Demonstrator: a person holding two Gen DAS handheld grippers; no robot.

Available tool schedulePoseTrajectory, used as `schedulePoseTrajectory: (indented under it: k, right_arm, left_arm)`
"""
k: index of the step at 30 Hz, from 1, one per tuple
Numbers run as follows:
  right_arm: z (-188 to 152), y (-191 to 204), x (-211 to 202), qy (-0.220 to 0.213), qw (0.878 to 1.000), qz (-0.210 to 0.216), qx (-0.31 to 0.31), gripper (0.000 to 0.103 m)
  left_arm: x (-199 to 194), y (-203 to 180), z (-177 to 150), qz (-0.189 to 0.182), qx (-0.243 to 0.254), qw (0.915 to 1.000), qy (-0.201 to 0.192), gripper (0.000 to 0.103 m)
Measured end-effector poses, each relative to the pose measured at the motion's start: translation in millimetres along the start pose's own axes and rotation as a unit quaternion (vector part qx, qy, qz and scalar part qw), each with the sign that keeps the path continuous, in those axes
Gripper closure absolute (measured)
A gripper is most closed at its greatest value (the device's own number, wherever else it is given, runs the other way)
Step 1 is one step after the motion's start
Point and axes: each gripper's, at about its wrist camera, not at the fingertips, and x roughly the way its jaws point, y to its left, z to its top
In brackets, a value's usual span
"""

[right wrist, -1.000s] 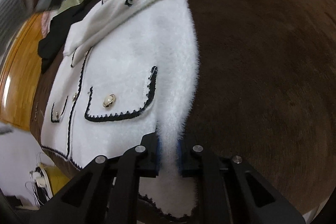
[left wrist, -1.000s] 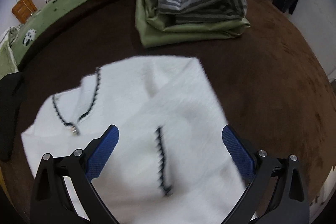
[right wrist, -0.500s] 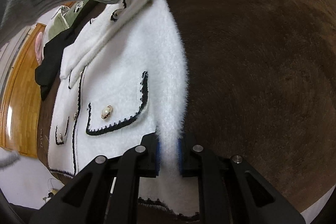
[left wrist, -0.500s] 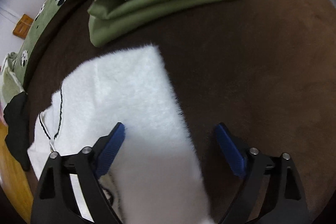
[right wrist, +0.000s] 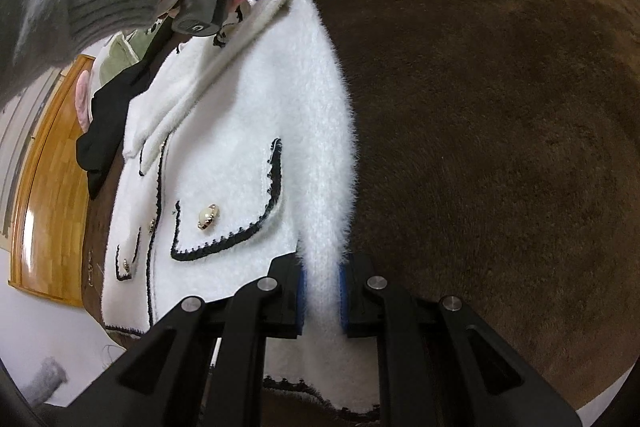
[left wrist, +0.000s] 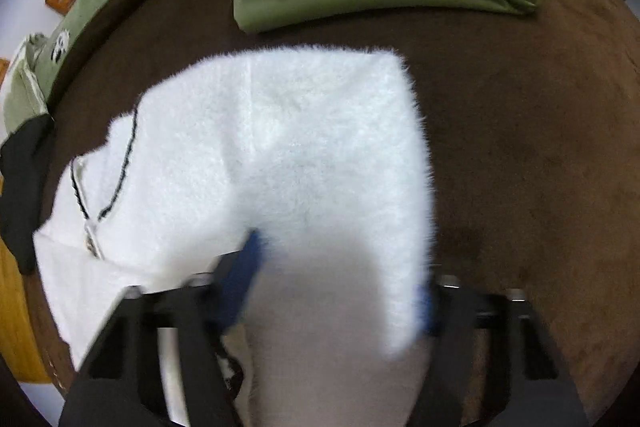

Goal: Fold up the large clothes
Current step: 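Grasp the same side edge with the left tool beside the right tool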

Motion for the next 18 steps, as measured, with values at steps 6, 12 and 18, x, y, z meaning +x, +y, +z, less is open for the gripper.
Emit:
schedulePoseTrajectory:
  k: [6,12,18]
  right_arm:
    - [4.2,0.8,-3.7,0.005,1.000,0.006,-0.004,0.090]
    - [8.5,2.6,-9.6,0.005,1.000,0.008,-0.009,0.090]
    - [10.7,8.1,-22.1,-0.002,1.000,0.025,-0.009,0.091]
  left_arm:
    - [-11.6,24.2,-6.8,-0.051,-0.048,0.9975,0.001,0.074]
    - [-19.7,32.5,-11.7,-0.073,-0.042,0.9964,-0.006,0.080]
    - [-28.9,45.4,-9.8,-0.101,-0.063,0.9928,-0.009,0.082]
